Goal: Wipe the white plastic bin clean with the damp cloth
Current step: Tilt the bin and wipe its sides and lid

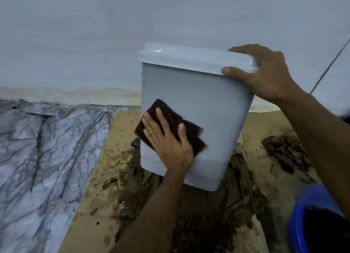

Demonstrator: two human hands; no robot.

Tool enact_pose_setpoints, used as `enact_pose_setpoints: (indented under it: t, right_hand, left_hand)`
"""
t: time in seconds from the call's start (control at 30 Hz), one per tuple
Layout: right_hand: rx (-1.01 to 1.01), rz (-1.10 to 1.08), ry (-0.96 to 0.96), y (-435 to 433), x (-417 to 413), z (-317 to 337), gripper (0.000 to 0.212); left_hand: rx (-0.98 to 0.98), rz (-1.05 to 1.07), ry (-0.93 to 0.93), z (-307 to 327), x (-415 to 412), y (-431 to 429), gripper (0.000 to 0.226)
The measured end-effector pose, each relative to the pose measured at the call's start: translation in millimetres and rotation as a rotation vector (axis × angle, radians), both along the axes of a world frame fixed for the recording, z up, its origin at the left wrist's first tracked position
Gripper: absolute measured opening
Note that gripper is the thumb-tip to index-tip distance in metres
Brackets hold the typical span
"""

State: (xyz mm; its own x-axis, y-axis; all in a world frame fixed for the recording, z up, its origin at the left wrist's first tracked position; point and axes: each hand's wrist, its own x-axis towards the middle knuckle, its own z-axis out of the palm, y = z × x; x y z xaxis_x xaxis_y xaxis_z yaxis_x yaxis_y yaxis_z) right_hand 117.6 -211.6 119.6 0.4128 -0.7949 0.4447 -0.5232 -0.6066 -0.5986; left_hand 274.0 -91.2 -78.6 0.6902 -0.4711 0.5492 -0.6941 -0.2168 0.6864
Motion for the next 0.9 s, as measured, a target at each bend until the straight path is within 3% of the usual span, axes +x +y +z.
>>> enact_pose_setpoints:
  t: [0.1,0.13,0.27,0.33,0.47,0.57,0.63,0.7,0.83,0.9]
  right_hand:
    - [-0.001,0.007,-0.023,-1.7,1.7,-1.5,0.059]
    - [0.001,0.011,-0.029,-1.7,1.6,-1.4,0.063]
    - [-0.006,0.017,-0.023,-1.6,-0.4,-0.6,0.063]
    - [-0.003,0.021,-0.024,-3.2,0.3,-1.2,0.056]
    - [0.002,0.019,-0.005,-2.2,1.4,-1.0,0.059]
    - [0.005,0.020,-0.006,-1.2,2.4,-1.0,0.058]
    - [0.009,0.019,-0.012,-0.4,2.4,-1.3,0.063]
    - [0.011,0.021,-0.017,-0.2,1.8,-0.9,0.066]
    - [0.011,0.019,-0.022,1.8,0.7,0.2,0.067]
    - [0.007,0.021,-0.011,2.3,0.8,0.0,0.066]
  left_hand:
    - [0.043,0.067,0.210,-25.0,-31.8,23.9,0.072]
    - [0.068,0.024,0.172,-27.5,-40.9,26.1,0.073]
    - [0.086,-0.275,-0.303,-3.7,-39.8,1.6,0.068]
    - [0.047,-0.280,-0.365,23.4,-16.2,-18.8,0.067]
    - [-0.030,-0.020,-0.133,46.1,26.1,-31.8,0.068]
    - [-0.032,0.146,0.246,17.1,19.3,-7.2,0.070]
    - [0.021,0.187,0.385,-9.7,-4.9,14.7,0.073]
    - [0.097,0.105,0.293,-27.5,-33.7,30.1,0.074]
    - [0.105,-0.214,-0.189,-9.4,-48.7,7.5,0.071]
    - [0.069,-0.241,-0.312,10.2,-29.4,-10.4,0.069]
